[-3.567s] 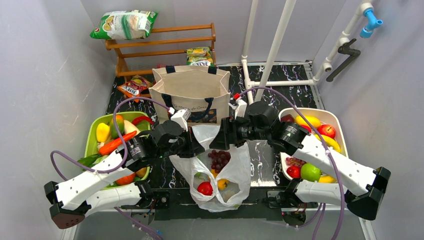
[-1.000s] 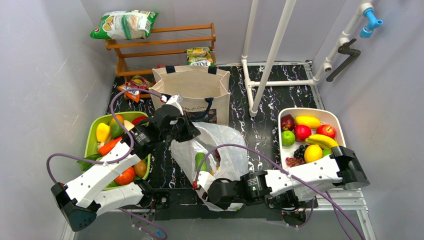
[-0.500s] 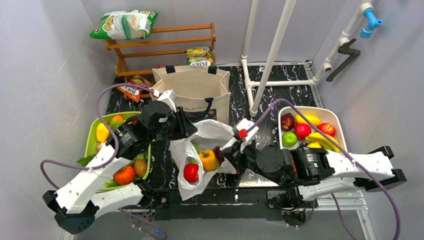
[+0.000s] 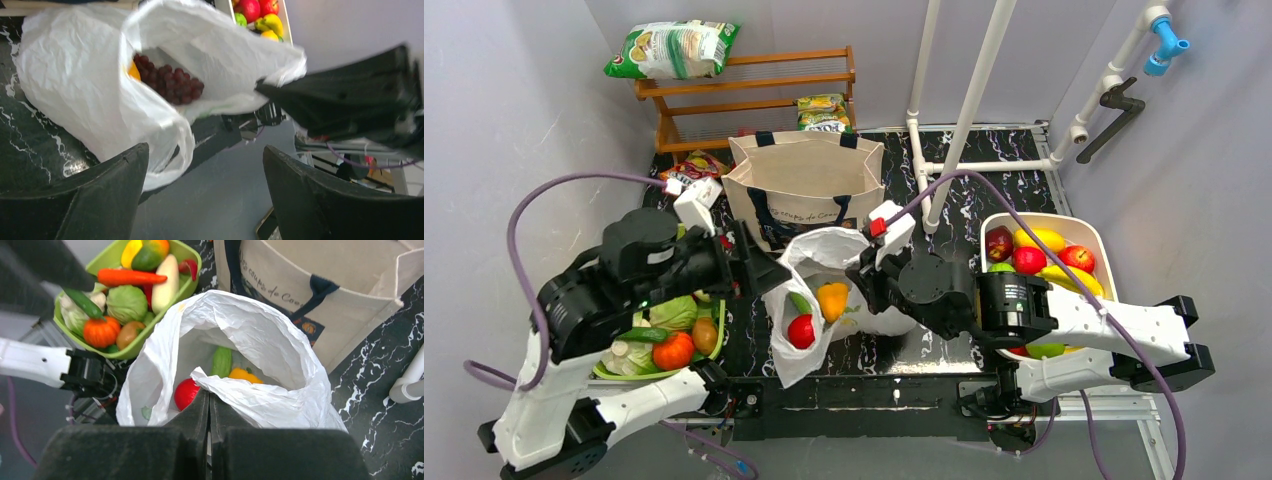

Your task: Place the mixed food into the grocery bags and tie them

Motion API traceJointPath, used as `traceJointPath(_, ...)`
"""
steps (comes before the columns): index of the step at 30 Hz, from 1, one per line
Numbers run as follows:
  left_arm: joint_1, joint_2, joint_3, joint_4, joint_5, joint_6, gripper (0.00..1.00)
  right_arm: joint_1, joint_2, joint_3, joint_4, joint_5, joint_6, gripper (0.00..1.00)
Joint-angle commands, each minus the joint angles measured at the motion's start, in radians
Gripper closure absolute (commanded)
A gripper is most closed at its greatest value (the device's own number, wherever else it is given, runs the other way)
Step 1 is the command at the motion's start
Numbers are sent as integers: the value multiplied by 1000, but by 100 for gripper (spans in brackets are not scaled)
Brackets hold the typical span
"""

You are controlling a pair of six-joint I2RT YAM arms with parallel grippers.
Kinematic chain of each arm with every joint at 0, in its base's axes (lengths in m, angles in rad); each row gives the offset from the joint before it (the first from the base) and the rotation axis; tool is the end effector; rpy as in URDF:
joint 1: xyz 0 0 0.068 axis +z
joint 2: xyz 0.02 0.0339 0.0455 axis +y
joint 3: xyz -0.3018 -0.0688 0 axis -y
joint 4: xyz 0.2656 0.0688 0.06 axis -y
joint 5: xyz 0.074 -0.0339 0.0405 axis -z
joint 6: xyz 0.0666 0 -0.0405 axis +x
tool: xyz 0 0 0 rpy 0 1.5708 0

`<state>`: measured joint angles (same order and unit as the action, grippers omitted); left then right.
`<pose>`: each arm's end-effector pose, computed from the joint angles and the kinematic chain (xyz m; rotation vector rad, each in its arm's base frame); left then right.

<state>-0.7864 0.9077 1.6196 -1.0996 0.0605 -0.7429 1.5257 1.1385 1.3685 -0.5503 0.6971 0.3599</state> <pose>0.0863 -0.0922 0.5172 0.0889 2.1124 -1.0293 0.0543 0.2550 0.4671 -0.5986 1.7685 0.6693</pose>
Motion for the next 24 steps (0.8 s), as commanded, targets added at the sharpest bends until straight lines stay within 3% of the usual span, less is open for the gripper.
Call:
traceJointPath(1,7,-97,-87,-92,101,47,18,-20,32,105,27,26,4,99)
traceJointPath(8,6,-242,-376,87,224,62,28,-72,89,196,-17,20,42,99)
traceJointPath(19,1,-297,-561,358,334,36,29,-107,91,205,-27,-2,61,99)
traceJointPath(24,-34,-296,-619,391,305,30,31,-124,85,195,-35,-8,90,99)
